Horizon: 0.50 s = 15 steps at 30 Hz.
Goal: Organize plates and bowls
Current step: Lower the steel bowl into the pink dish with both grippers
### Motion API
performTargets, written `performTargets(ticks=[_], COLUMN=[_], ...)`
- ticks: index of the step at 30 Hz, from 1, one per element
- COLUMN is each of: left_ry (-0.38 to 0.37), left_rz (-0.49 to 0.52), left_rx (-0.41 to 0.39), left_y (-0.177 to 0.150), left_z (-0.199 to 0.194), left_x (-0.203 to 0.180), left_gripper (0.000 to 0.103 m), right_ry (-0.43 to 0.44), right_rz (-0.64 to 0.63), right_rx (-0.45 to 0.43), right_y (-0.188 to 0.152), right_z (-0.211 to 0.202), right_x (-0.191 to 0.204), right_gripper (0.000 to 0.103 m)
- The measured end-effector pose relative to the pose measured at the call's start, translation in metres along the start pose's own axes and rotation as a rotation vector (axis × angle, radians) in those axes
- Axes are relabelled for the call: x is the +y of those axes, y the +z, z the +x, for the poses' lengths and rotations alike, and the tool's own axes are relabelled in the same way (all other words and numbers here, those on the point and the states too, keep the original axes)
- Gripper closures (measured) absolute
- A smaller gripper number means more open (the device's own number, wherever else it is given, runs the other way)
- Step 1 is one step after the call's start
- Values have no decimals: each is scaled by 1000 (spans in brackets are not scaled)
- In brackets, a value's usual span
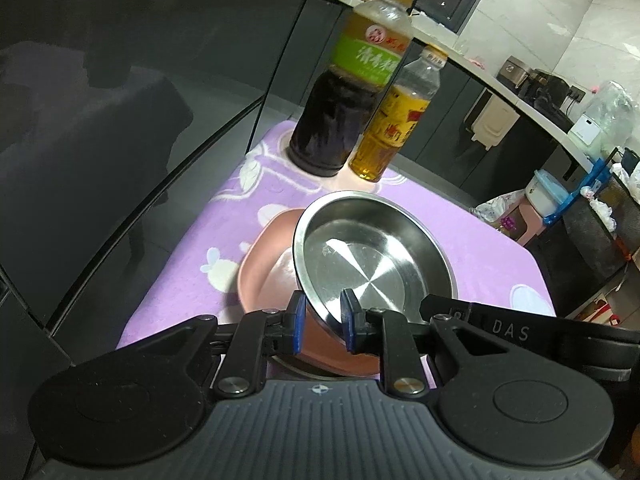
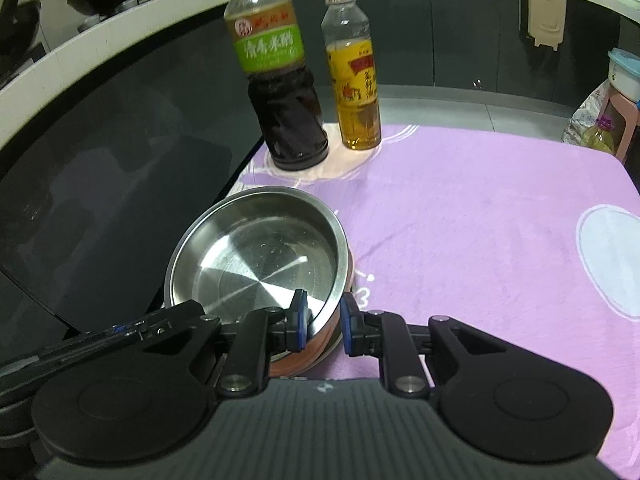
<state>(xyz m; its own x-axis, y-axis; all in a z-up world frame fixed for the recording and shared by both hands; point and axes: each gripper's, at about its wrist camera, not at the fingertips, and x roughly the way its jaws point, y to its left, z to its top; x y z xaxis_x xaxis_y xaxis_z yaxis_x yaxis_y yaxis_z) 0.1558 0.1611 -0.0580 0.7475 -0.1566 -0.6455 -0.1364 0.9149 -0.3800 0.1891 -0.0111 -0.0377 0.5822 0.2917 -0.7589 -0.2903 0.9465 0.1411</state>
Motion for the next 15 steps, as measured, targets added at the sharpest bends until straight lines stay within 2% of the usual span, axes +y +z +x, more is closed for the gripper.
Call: performTargets(ticks=[15], left_ry=[49], left_rz=[8], left_rx=[27], left_y=[-1], left_z=[13], left_x=[11], left_gripper=[84], right_ry=[-9], right_rz=[2], right_rx=[69], right_y=[-9], right_z=[31], right_x=[9], right_gripper=[84])
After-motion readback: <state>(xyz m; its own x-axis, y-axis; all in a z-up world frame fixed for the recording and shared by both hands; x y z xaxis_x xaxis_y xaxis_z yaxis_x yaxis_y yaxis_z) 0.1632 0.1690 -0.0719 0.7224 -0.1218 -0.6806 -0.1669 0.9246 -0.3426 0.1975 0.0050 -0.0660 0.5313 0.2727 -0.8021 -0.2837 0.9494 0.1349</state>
